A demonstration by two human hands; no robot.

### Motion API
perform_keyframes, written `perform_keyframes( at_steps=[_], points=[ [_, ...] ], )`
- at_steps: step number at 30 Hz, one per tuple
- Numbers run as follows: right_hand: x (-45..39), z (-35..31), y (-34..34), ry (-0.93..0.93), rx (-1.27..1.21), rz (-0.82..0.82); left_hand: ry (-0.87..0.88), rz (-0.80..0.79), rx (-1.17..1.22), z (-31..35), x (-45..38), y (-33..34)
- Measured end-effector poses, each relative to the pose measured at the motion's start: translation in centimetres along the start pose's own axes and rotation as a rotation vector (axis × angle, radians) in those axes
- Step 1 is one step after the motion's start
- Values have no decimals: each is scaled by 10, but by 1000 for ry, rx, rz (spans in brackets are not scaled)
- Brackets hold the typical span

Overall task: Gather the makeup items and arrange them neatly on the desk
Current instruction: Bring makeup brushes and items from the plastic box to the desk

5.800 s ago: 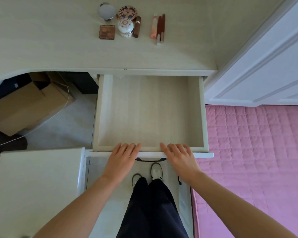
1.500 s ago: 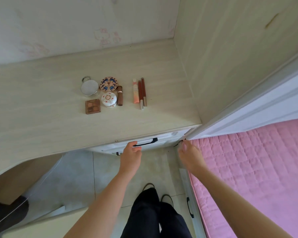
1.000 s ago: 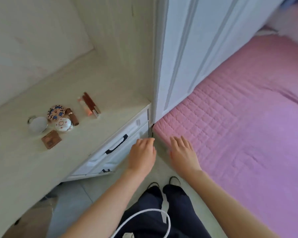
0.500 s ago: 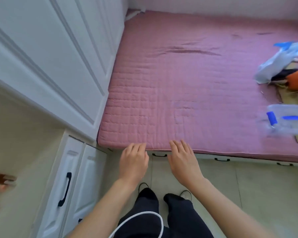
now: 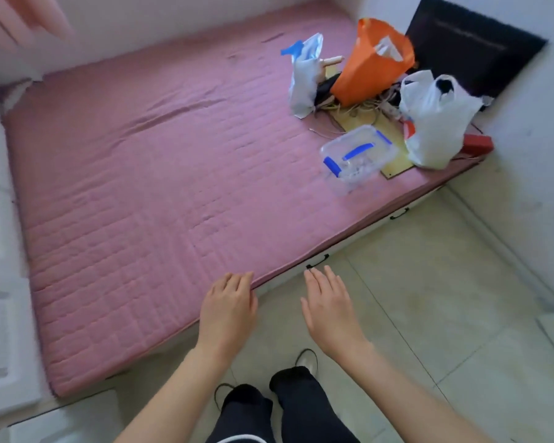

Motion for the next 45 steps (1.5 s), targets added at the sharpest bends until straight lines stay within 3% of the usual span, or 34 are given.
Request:
perform_keyframes(
  at_steps=[12,28,36,45],
  points=[
    [-2,187,-10,311,-79,12,257,-124,-6,161,-108,80],
    [-97,341,-50,660,-186,12,478,-296,25,275,-305,135],
    [-193,417,-93,685,-207,54,541,-324,15,323,-440,141],
    [-294,490,-120,509,-123,15,370,-296,40,345,-526,160]
  ],
)
Point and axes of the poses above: each hand's wrist, its own x-axis away from the middle knuckle, its own y-axis out of the palm, z = x × y, the point moved 1 cm from there along -x, towards the middle knuckle, and after that the axes turned 7 degrees about x, right-handed, at the moved point
